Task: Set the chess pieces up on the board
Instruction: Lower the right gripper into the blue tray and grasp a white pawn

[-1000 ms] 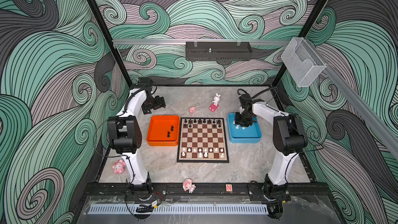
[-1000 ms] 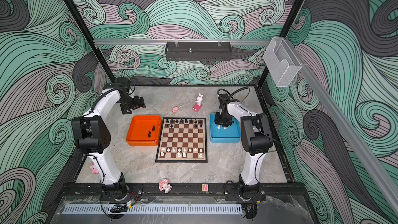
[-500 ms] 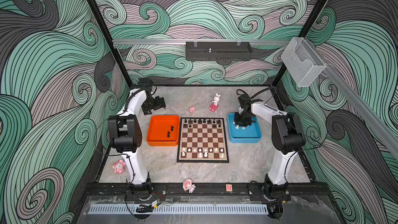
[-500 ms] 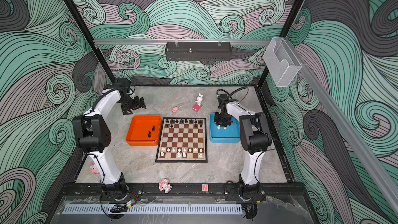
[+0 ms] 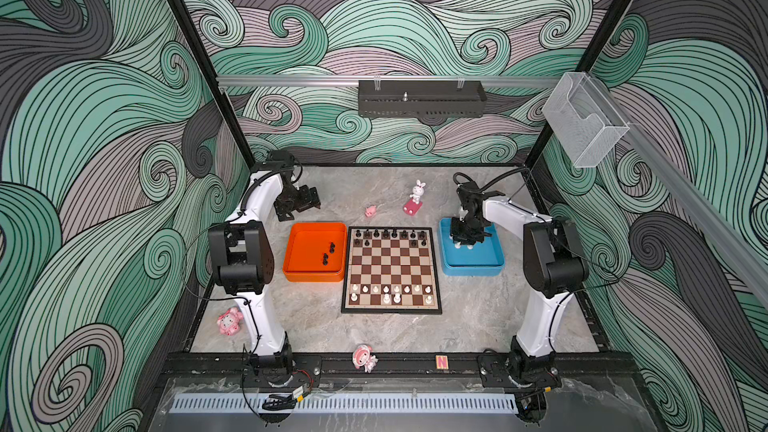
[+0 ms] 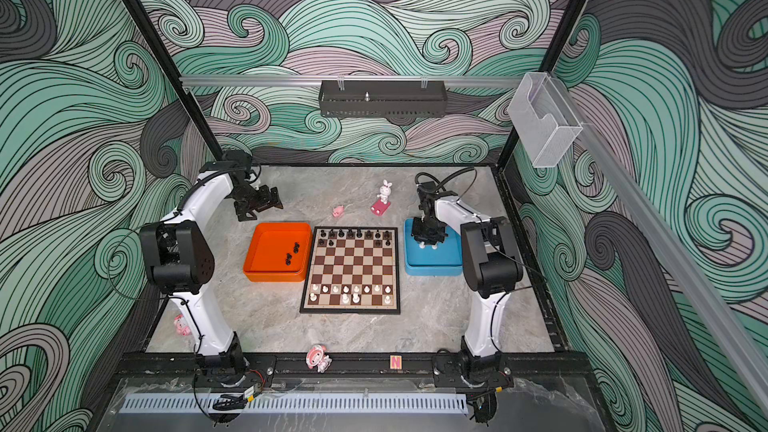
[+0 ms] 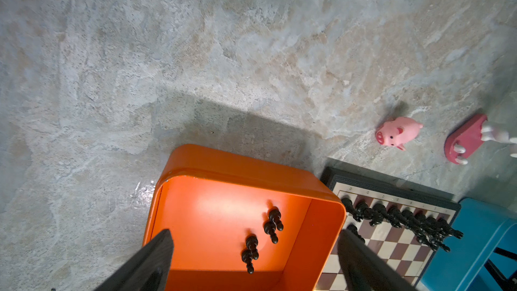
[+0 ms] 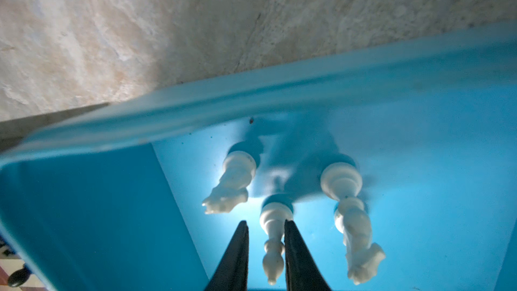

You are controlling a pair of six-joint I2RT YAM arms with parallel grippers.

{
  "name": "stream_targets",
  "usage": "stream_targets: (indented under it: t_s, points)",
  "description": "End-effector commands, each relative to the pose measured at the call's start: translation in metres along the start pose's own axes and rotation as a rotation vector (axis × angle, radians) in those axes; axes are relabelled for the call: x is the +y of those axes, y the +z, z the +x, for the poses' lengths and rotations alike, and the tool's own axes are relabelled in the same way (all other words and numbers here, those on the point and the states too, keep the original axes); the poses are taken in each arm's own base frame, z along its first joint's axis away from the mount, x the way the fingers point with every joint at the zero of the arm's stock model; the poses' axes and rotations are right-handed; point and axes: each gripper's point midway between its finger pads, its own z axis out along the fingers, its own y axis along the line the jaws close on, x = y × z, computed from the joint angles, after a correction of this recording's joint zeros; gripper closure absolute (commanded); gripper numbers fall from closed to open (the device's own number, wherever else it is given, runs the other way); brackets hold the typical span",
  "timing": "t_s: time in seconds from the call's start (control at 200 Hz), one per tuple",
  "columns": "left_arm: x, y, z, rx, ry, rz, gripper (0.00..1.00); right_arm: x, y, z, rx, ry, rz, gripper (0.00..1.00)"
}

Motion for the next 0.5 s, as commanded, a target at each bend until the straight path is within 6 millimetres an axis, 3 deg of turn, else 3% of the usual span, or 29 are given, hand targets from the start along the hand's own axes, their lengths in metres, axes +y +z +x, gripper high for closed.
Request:
stream_targets:
  t_s: [0.0, 0.27, 0.495]
  points:
    - [0.002, 0.005, 0.000, 0.015, -0.024, 0.008, 0.06, -0.005, -0.002, 0.003, 0.009, 0.006, 0.031, 0.78]
    - [0.002, 0.004, 0.000, 0.015, -0.023, 0.011, 0.06, -0.006, -0.009, 0.002, -0.004, 0.005, 0.040, 0.86]
    - [0.003, 0.005, 0.001, 0.016, -0.022, 0.007, 0.06, -0.004, -0.035, -0.003, -0.051, -0.030, 0.052, 0.89]
